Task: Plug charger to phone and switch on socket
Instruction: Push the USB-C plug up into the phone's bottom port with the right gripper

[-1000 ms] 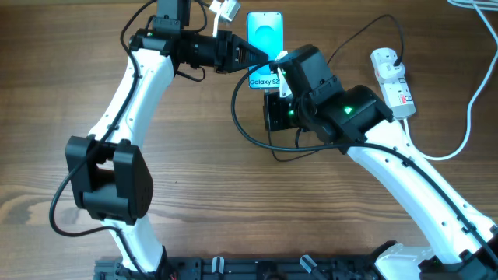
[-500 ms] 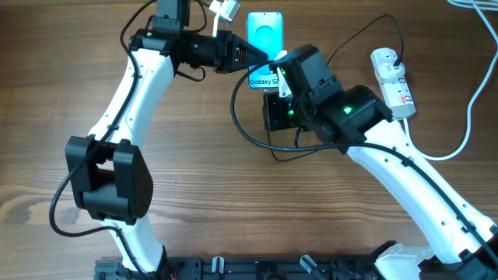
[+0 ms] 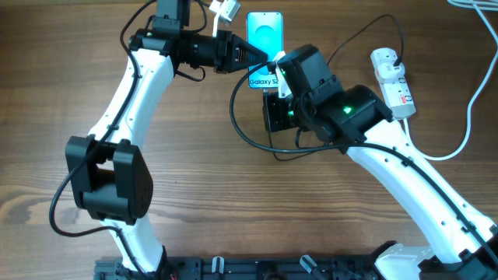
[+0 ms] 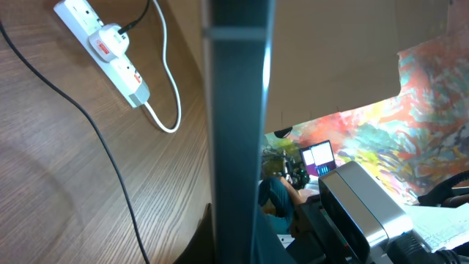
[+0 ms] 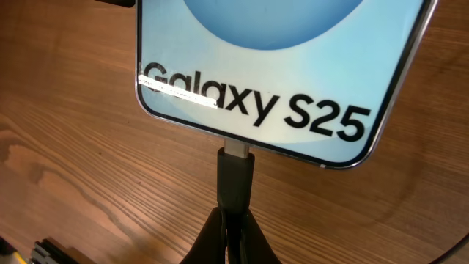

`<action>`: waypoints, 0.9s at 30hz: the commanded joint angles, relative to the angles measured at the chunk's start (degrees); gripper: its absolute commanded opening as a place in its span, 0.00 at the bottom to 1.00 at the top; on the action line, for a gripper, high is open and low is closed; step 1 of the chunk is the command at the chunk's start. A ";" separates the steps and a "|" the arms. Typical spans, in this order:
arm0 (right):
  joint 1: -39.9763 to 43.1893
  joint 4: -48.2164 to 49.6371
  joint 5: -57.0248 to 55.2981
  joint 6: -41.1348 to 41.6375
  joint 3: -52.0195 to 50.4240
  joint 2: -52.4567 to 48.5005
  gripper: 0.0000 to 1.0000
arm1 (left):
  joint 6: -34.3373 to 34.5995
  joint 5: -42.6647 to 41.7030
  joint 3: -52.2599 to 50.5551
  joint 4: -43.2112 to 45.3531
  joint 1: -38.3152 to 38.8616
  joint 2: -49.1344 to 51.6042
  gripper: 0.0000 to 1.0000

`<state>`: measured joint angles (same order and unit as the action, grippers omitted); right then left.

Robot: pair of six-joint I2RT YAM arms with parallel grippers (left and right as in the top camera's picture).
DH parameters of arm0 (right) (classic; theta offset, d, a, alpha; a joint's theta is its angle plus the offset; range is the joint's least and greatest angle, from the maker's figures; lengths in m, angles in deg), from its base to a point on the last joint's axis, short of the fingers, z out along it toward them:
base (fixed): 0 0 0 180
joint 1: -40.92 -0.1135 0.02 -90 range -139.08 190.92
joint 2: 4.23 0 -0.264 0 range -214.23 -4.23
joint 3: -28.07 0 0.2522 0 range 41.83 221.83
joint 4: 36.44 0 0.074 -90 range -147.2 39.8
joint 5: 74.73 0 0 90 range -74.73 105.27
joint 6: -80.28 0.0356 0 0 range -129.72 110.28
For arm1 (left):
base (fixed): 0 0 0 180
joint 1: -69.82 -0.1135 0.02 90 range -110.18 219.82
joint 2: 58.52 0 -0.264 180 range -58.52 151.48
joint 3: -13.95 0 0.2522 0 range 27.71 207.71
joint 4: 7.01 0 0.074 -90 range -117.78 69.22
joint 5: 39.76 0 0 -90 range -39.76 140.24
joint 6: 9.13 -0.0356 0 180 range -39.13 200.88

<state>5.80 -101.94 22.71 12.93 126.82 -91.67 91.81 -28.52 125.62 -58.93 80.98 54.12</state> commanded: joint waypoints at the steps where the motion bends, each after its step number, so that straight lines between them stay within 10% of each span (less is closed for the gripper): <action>1: -0.28 0.94 -1.03 -0.83 1.31 -0.52 0.04 | -1.77 -2.16 0.72 -0.04 0.24 -0.79 0.04; 27: -0.26 3.17 -5.49 1.38 1.31 -0.52 0.04 | -1.75 -2.21 0.72 -0.31 0.24 -0.79 0.04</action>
<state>5.32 -101.11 20.55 13.39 126.82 -91.67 91.42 -28.47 125.66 -58.73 80.96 54.12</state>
